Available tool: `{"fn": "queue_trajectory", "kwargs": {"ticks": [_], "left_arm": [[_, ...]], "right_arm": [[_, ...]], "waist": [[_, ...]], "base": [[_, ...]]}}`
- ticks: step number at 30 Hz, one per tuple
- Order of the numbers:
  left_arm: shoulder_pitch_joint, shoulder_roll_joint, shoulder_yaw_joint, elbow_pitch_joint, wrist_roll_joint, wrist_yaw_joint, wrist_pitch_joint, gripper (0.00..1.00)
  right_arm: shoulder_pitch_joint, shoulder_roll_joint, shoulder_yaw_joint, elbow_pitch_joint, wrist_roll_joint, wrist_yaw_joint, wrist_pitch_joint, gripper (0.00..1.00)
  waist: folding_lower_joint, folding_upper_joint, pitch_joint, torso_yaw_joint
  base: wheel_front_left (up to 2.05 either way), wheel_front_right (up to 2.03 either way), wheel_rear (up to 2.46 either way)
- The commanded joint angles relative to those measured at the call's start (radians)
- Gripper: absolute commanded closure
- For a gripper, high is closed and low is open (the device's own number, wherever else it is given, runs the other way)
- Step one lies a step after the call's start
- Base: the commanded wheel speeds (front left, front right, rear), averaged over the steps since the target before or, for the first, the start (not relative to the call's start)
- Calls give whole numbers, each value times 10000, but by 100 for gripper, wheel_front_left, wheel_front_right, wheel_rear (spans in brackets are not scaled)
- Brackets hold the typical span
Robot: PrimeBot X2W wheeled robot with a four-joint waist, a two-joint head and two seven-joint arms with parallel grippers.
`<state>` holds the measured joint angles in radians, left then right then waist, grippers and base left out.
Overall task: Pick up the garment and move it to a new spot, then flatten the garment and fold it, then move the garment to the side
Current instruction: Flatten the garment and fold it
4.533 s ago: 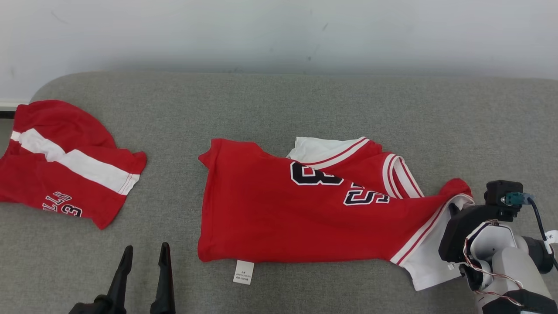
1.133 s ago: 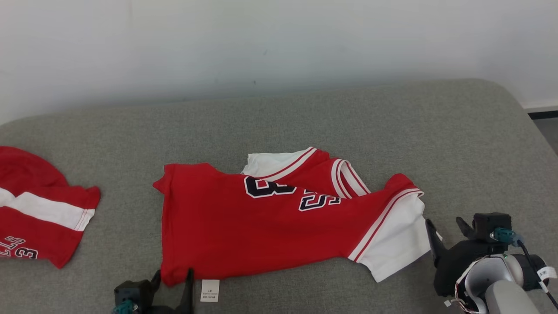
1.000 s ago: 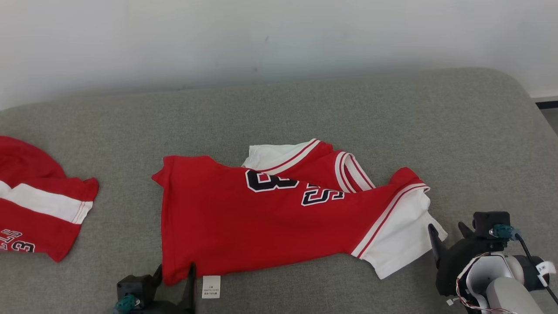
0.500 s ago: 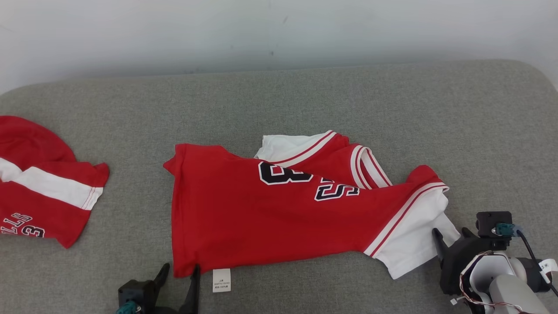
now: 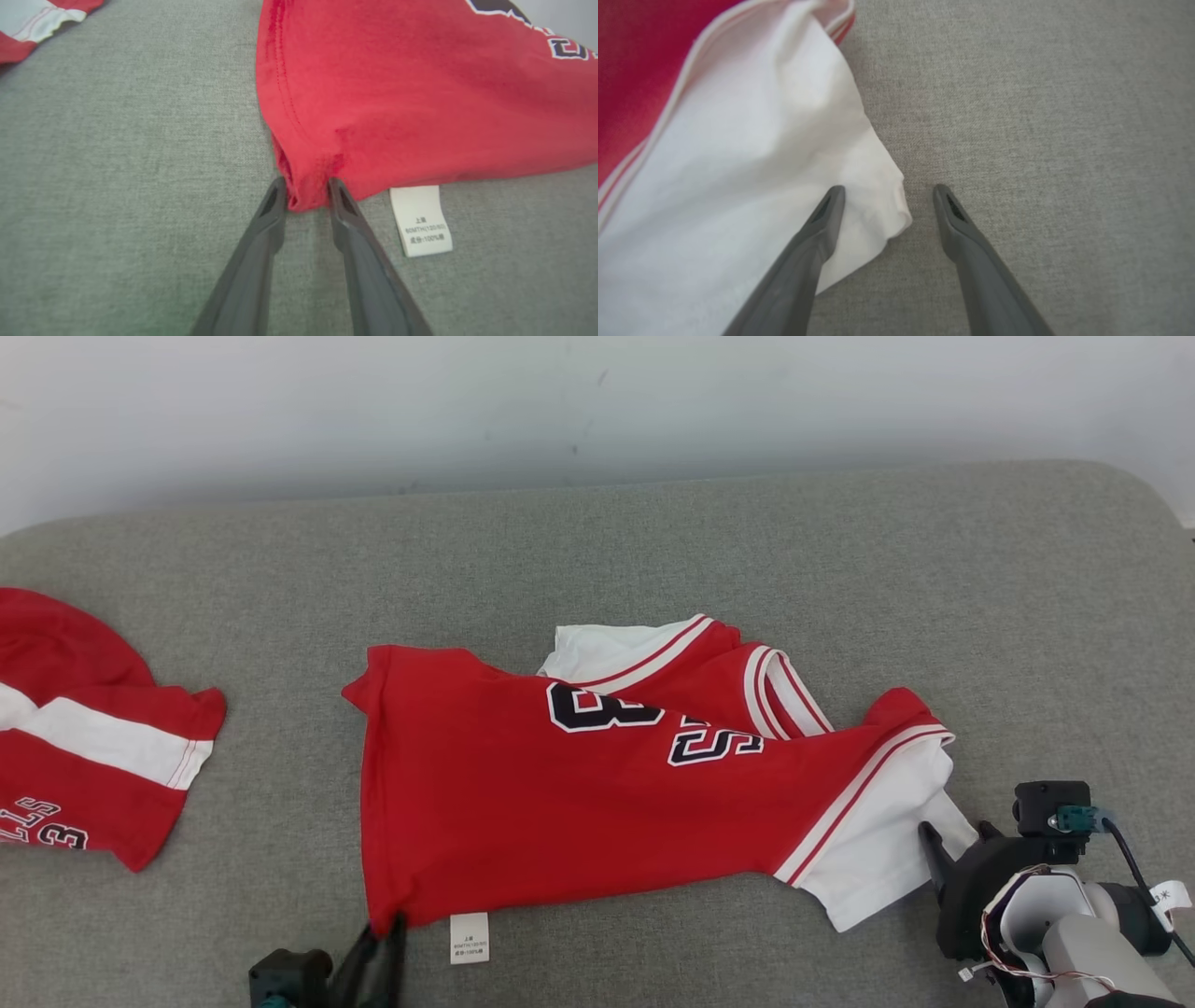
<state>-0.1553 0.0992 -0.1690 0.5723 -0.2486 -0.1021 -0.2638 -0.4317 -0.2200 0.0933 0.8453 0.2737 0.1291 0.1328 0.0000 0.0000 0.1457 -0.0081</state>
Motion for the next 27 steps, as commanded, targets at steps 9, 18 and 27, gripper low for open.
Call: {"fn": "queue_trajectory", "kwargs": {"ticks": [9,18,27], "left_arm": [[64,-62,45,-94,-249,-98,-8,100],[-16,-152,240,-1099,-1238,-216,99,100],[-853,113,295,-2611,-2786,-264,1535,100]], "right_arm": [[355,70,416,341,682,14,96,100],[471,-330,378,-1338,1512,14,-816,100],[434,-700,119,-4217,2810,14,-310,100]], "waist": [[0,0,-275,11],[0,0,-702,-97],[0,0,-844,-442]], "base": [[0,0,0],[0,0,0],[0,0,0]]}}
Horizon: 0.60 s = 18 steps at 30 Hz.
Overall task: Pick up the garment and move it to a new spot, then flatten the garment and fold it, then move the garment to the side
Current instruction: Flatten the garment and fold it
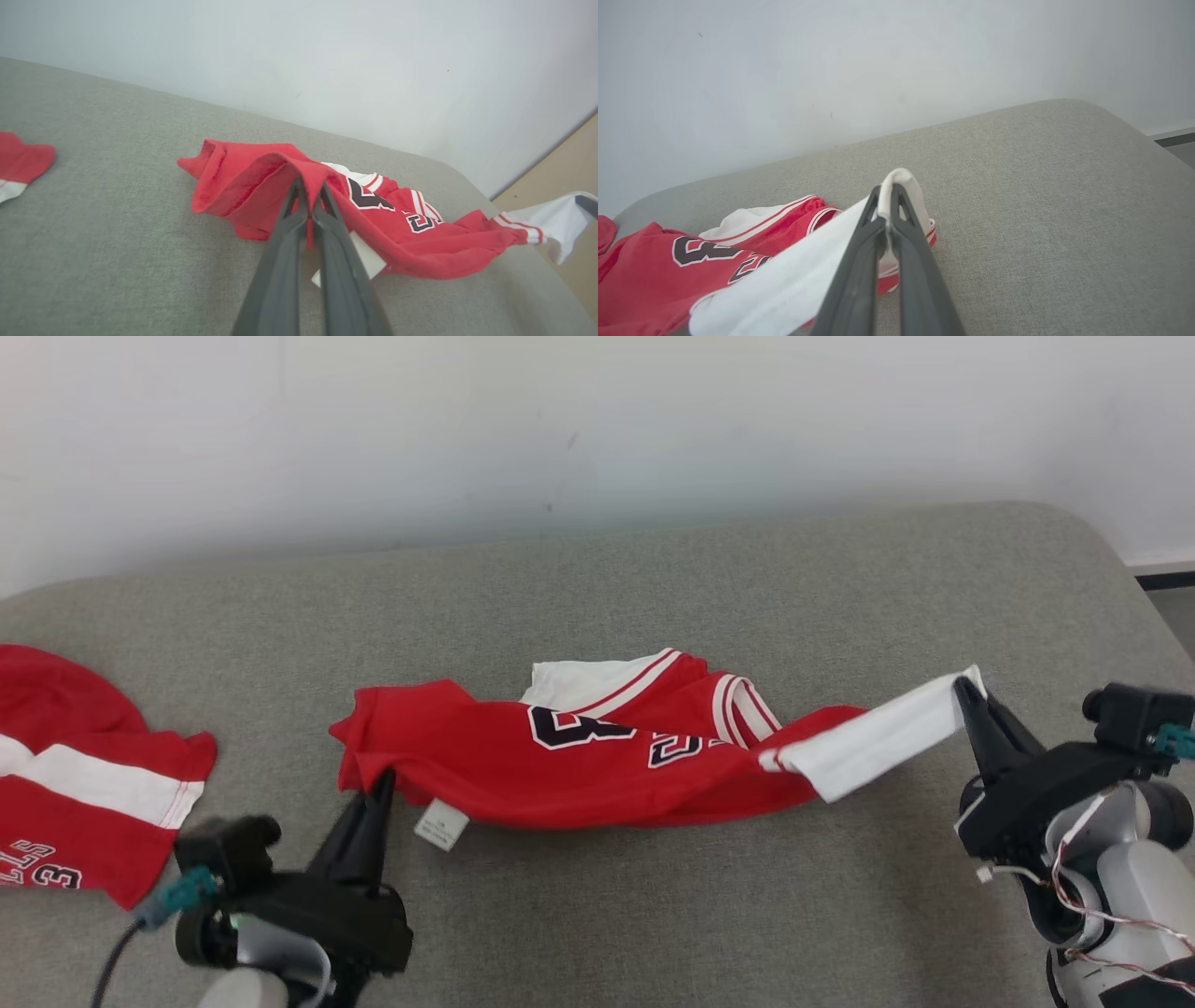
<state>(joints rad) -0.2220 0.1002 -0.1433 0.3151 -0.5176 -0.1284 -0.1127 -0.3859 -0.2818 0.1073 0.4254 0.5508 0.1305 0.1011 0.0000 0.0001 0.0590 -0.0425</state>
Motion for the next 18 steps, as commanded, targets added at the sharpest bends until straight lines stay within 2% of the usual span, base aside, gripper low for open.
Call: {"fn": "queue_trajectory", "kwargs": {"ticks": [1,9,14,18], "left_arm": [[-420,244,-33,-190,-149,-7,255,100],[-3008,1092,-30,-838,-1152,-11,1605,100],[-4583,1407,392,-672,-1789,5,2081,100],[-5668,1531,648,-393,-1989,121,2338,100]], "right_arm": [[-162,-55,-20,-353,156,2,151,100],[-2298,59,475,-2076,786,2,1404,100],[-4047,120,783,-2078,1041,2,1926,100],[-5545,202,880,-1441,976,2,1910,100]], "waist": [[0,-1,64,-156],[0,-1,451,-636],[0,-1,607,-801],[0,-1,936,-918]], "base": [[0,0,0],[0,0,0],[0,0,0],[0,0,0]]}}
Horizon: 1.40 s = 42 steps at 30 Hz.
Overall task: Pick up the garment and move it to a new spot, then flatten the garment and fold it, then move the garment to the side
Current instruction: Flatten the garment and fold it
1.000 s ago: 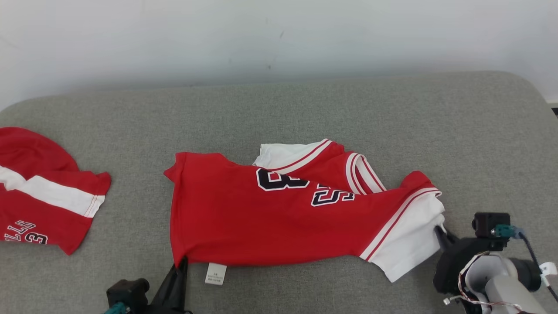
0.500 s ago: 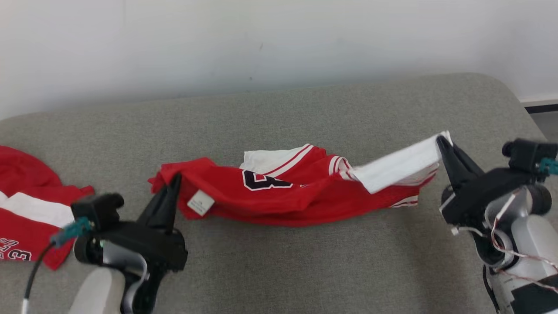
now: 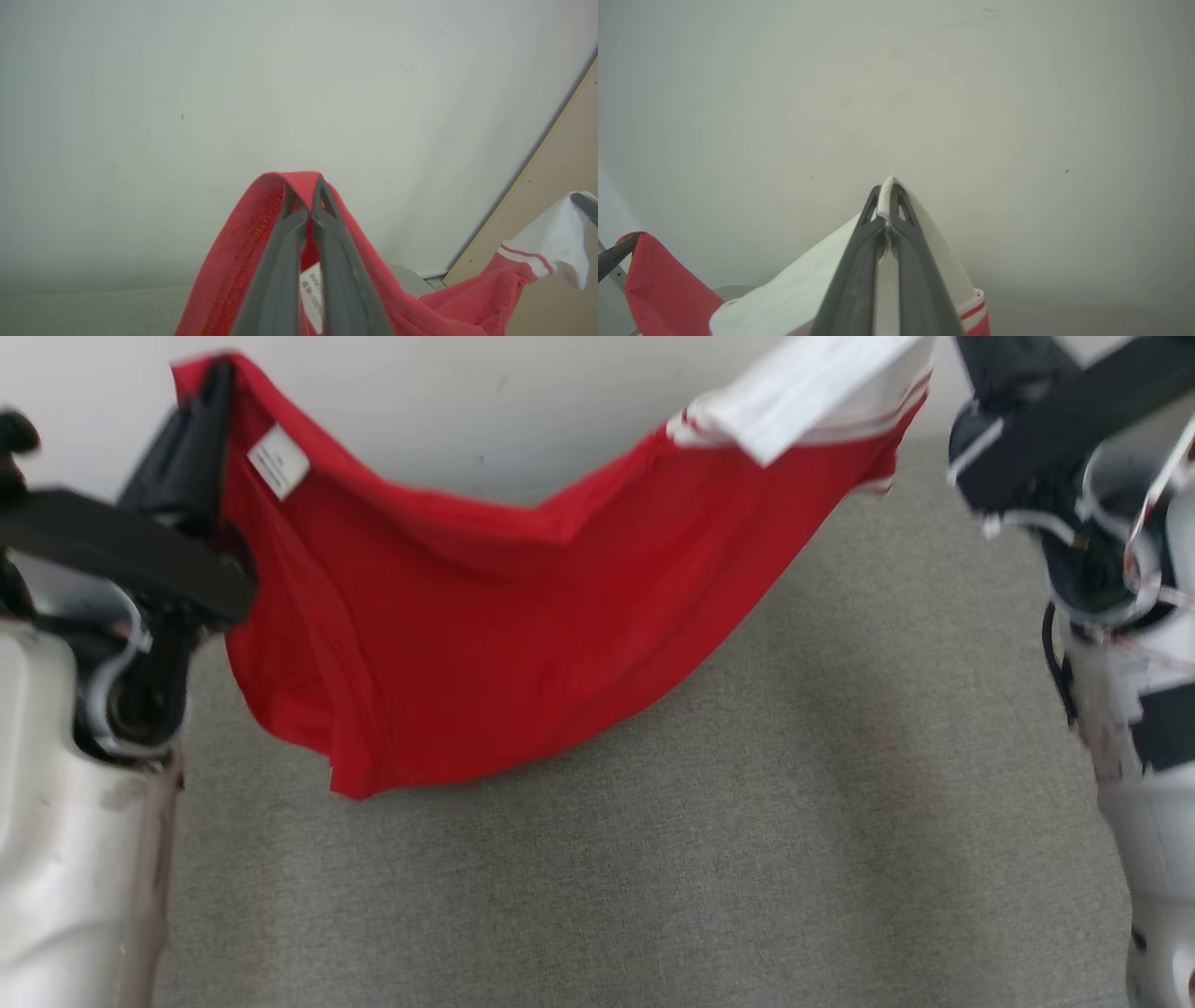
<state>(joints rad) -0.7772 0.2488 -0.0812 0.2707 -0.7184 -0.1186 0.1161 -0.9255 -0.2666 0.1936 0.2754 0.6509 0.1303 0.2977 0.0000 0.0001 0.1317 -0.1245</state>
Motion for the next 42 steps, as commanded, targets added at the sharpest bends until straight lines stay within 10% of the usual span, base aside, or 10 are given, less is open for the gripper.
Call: {"fn": "queue_trajectory", "kwargs": {"ticks": [1,16,26,42], "left_arm": [[-376,111,61,119,15,37,95,100],[-4855,-114,567,1058,299,713,-1198,100],[-7596,-109,541,1400,828,282,-3219,100],[-5352,-230,244,1492,-26,-104,-3817,100]], "right_arm": [[-529,125,44,266,-42,4,-83,100],[-6018,658,-1204,3117,-1134,4,-2974,100],[-8600,1139,-2369,3484,-2178,4,-5508,100],[-5450,-77,-610,661,-1441,3,-5615,100]], "waist": [[0,-1,344,-131],[0,-1,4059,-150],[0,-1,5827,-230],[0,-1,6198,527]], "base": [[0,0,0],[0,0,0],[0,0,0],[0,0,0]]}}
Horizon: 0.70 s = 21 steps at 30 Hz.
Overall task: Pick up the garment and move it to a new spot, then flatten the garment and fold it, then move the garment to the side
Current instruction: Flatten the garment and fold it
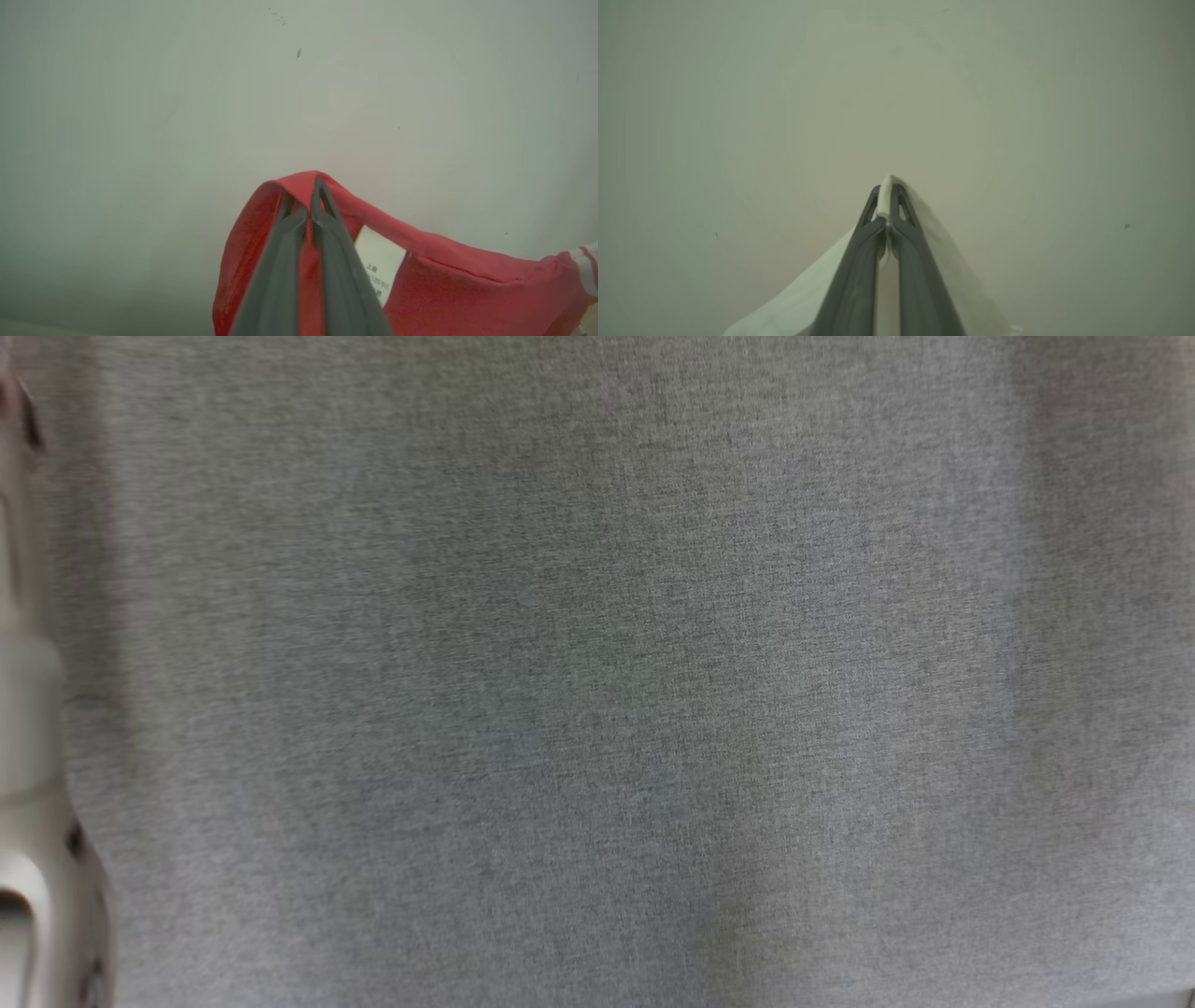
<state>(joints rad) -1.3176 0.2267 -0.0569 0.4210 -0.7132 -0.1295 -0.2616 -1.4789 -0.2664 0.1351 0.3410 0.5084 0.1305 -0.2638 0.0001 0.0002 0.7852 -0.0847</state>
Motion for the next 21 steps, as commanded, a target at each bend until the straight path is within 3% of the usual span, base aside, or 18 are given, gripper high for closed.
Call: {"fn": "queue_trajectory", "kwargs": {"ticks": [1,6,11,21], "left_arm": [[397,16,-121,-90,-92,3,-28,100],[2189,27,-724,-249,-1075,9,62,100],[4185,158,-1236,-538,-1539,8,190,100],[7553,-187,-1893,-890,-1987,38,395,100]], "right_arm": [[432,-190,33,-28,181,2,0,100],[2460,-625,-118,-224,725,2,673,100],[4948,-693,-317,-976,639,2,2170,100],[9276,-6,-1459,-2242,-693,2,4864,100]], "waist": [[-1,-2,-517,154],[-1,-2,-1611,277],[-1,-2,-2655,321],[-1,-2,-4530,519]], "base": [[0,0,0],[0,0,0],[0,0,0],[0,0,0]]}}
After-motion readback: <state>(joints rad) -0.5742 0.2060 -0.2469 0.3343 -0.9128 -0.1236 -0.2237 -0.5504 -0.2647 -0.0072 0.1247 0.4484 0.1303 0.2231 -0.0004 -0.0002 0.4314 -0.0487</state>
